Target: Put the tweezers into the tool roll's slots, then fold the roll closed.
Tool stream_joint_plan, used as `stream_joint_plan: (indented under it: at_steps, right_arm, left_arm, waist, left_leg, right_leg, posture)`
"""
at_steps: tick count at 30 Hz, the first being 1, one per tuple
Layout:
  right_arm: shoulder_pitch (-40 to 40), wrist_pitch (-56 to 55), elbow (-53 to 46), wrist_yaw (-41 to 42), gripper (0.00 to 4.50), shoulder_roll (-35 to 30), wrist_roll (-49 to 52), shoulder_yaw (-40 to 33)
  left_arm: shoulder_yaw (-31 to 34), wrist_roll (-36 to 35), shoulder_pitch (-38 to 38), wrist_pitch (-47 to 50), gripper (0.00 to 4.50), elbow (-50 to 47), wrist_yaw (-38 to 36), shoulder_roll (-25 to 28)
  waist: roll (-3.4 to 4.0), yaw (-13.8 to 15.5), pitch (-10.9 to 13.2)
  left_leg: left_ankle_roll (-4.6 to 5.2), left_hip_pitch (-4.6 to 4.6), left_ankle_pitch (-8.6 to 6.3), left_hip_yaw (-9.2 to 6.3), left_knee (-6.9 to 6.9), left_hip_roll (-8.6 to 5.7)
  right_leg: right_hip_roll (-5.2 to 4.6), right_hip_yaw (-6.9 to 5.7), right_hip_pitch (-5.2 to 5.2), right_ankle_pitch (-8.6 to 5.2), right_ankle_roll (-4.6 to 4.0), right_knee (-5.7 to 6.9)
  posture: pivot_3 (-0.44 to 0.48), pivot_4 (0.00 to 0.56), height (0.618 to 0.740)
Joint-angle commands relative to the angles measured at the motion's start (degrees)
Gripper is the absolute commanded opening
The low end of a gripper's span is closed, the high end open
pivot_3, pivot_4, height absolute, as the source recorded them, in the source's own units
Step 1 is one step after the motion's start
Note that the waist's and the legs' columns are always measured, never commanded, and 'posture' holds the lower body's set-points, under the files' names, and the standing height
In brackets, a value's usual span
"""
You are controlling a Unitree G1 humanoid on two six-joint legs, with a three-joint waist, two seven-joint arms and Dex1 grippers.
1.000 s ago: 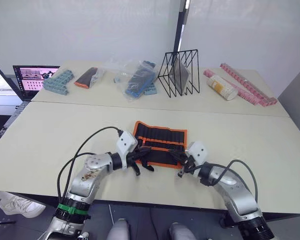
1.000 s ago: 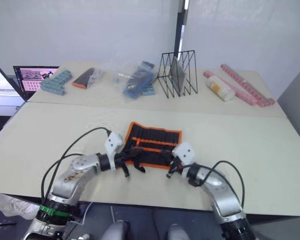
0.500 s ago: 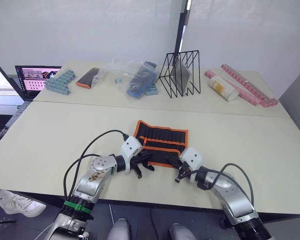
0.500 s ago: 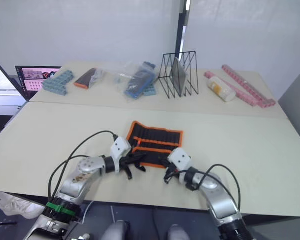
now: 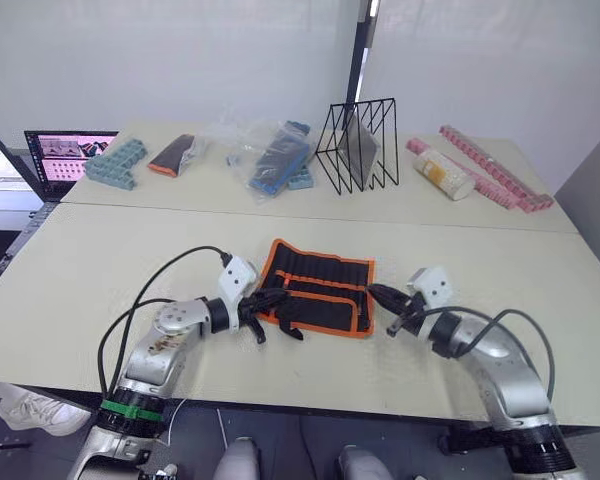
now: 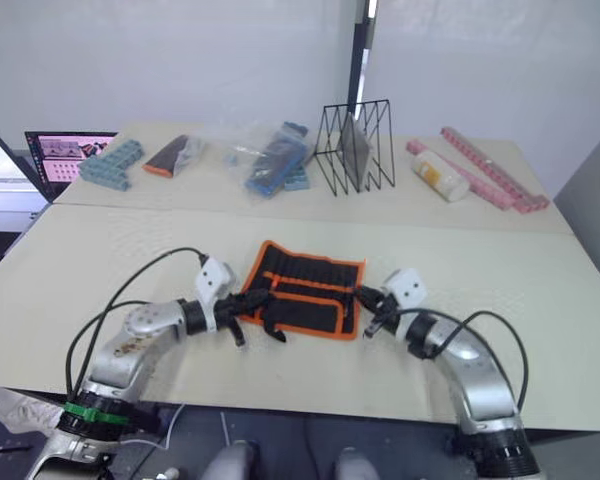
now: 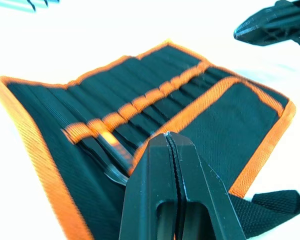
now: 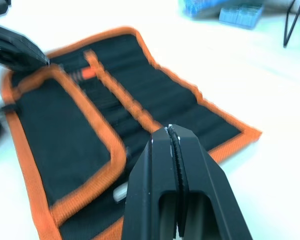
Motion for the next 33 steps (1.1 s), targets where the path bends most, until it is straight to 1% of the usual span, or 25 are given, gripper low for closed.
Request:
stream_joint_plan:
  at_steps: [1,5,9,12,13,14,15,16,17,22,23,24,25,28,31,33]
  right_arm:
    - [-1.26,7.00,-1.55,1.58,0.04,-1.54,7.04,-4.55]
    - [-1.64,17.23,-1.71,1.85,0.04,-4.46,13.18,-8.07]
    - [-1.65,27.78,-1.79,0.22,0.04,-6.10,18.99,-10.77]
    - [-0.71,31.68,-1.92,0.81,0.04,-7.95,20.20,-11.10]
    - [-0.18,33.09,-2.03,1.15,0.56,-8.45,20.94,-11.19]
    - [0.44,34.87,-2.23,1.53,0.80,-8.89,22.11,-11.34]
    - [0.95,36.45,-2.44,1.73,1.23,-9.27,22.96,-11.38]
    - [1.46,37.84,-2.56,1.78,1.50,-9.59,23.67,-11.38]
    - [1.87,38.95,-2.58,1.81,1.87,-9.85,24.21,-11.36]
    - [1.62,41.24,-1.56,1.15,3.52,-9.26,24.46,-9.98]
    - [1.30,41.66,-1.39,1.02,3.95,-8.85,24.68,-9.59]
    - [1.01,42.06,-1.24,0.88,4.27,-8.47,25.00,-9.40]
    - [0.57,42.27,-1.09,0.69,4.48,-8.07,25.04,-8.97]
    - [-1.22,42.65,-0.13,-0.27,4.48,-6.78,24.27,-7.65]
    - [-3.18,42.09,1.27,-0.08,4.50,-6.30,22.82,-5.41]
    - [-4.35,42.74,2.25,-0.25,4.50,-5.75,23.03,-5.29]
  left_arm:
    - [2.79,-3.78,-1.37,1.73,0.00,-4.20,-2.74,2.23]
    - [3.51,-6.03,-1.70,4.12,0.00,-6.33,-6.59,6.10]
    - [3.68,-7.12,-1.45,5.17,0.00,-7.18,-8.73,8.70]
    - [4.75,-7.95,-0.74,5.67,0.00,-7.59,-10.48,10.77]
    - [5.35,-8.41,-0.41,5.91,0.00,-7.86,-10.99,11.58]
    - [6.19,-9.17,0.02,6.31,0.00,-8.22,-11.68,12.64]
    - [7.07,-9.83,0.43,6.79,0.00,-8.48,-12.32,13.75]
    - [8.01,-10.41,1.02,7.16,0.00,-8.81,-13.03,15.08]
    - [8.87,-10.99,1.64,7.52,0.00,-9.22,-13.57,16.25]
    - [13.15,-13.27,5.45,9.50,0.00,-12.00,-14.59,20.97]
    - [14.04,-13.76,6.26,9.82,0.00,-12.55,-14.49,21.65]
    - [14.68,-14.10,6.87,10.13,0.00,-13.01,-14.32,22.11]
    - [15.51,-14.52,7.74,10.51,0.00,-13.63,-14.27,22.58]
    - [17.45,-16.11,10.13,12.79,0.00,-15.41,-14.01,23.86]
    - [19.11,-18.55,12.09,16.27,0.80,-17.51,-12.83,24.24]
    - [19.74,-19.01,13.20,16.66,1.52,-18.76,-12.76,24.49]
  waist:
    - [0.01,0.11,0.02]
    - [0.03,0.12,0.09]
    - [0.03,0.11,0.09]
    - [0.04,0.08,0.11]
    - [0.04,0.06,0.11]
    - [0.04,0.04,0.11]
    - [0.03,0.04,0.12]
    - [0.03,-0.01,0.13]
    - [0.03,-0.08,0.13]
    - [0.04,-0.32,0.17]
    - [0.02,-0.36,0.18]
    - [0.01,-0.42,0.19]
    - [-0.01,-0.51,0.19]
    - [-0.04,-0.94,0.21]
    - [-0.05,-1.39,0.21]
    - [-0.07,-1.64,0.22]
  left_leg:
    - [0.00,-0.01,0.00,0.00,-0.01,0.00]
    - [0.00,-0.05,0.00,0.01,0.00,0.00]
    - [0.01,-0.05,0.00,0.00,-0.01,0.00]
    - [0.01,-0.09,0.00,0.00,-0.01,0.00]
    - [0.01,-0.11,0.00,0.01,-0.01,0.00]
    - [0.01,-0.12,0.00,0.01,-0.01,0.01]
    - [0.01,-0.13,-0.01,0.00,-0.02,0.01]
    - [0.02,-0.14,-0.01,0.00,-0.03,0.01]
    - [0.03,-0.15,-0.02,0.01,-0.03,0.01]
    - [0.03,-0.19,-0.02,0.02,-0.02,0.02]
    - [0.03,-0.19,-0.02,0.02,-0.03,0.03]
    - [0.03,-0.18,-0.02,0.02,-0.02,0.03]
    - [0.03,-0.18,-0.02,0.02,-0.02,0.03]
    - [0.03,-0.18,-0.01,0.02,0.00,0.05]
    - [0.03,-0.17,-0.02,0.02,-0.02,0.05]
    - [0.03,-0.16,-0.02,0.02,-0.03,0.08]
  right_leg:
    - [0.00,0.00,0.00,0.00,0.00,-0.01]
    - [-0.01,0.00,-0.03,0.00,0.00,-0.04]
    - [0.00,0.00,-0.03,0.00,0.00,-0.04]
    - [0.00,0.00,-0.08,0.00,0.00,-0.05]
    - [0.00,0.00,-0.10,0.00,0.00,-0.05]
    - [0.00,0.00,-0.12,-0.01,0.00,-0.04]
    - [0.01,0.00,-0.13,-0.01,0.00,-0.04]
    - [0.01,0.00,-0.14,-0.01,0.00,-0.04]
    - [0.00,0.00,-0.15,-0.01,0.00,-0.05]
    - [0.00,0.01,-0.20,-0.01,0.00,-0.07]
    - [0.00,0.00,-0.20,-0.02,0.00,-0.08]
    - [0.00,0.00,-0.19,-0.02,0.00,-0.08]
    - [0.00,0.00,-0.19,-0.02,0.00,-0.08]
    - [0.01,0.00,-0.19,-0.02,-0.01,-0.07]
    - [0.01,0.01,-0.20,-0.02,-0.01,-0.06]
    - [0.04,0.00,-0.21,-0.03,-0.02,-0.05]
  posture:
    - [0.000,0.150,0.735]
    - [0.000,0.150,0.735]
    - [0.000,0.150,0.735]
    - [0.000,0.150,0.735]
    - [0.000,0.150,0.735]
    - [0.000,0.150,0.735]
    - [0.000,0.150,0.735]
    - [0.000,0.150,0.735]
    - [0.000,0.150,0.735]
    - [0.000,0.150,0.735]
    - [0.000,0.150,0.735]
    - [0.000,0.150,0.735]
    - [0.000,0.150,0.735]
    - [0.000,0.150,0.735]
    - [0.000,0.150,0.735]
    - [0.000,0.150,0.735]
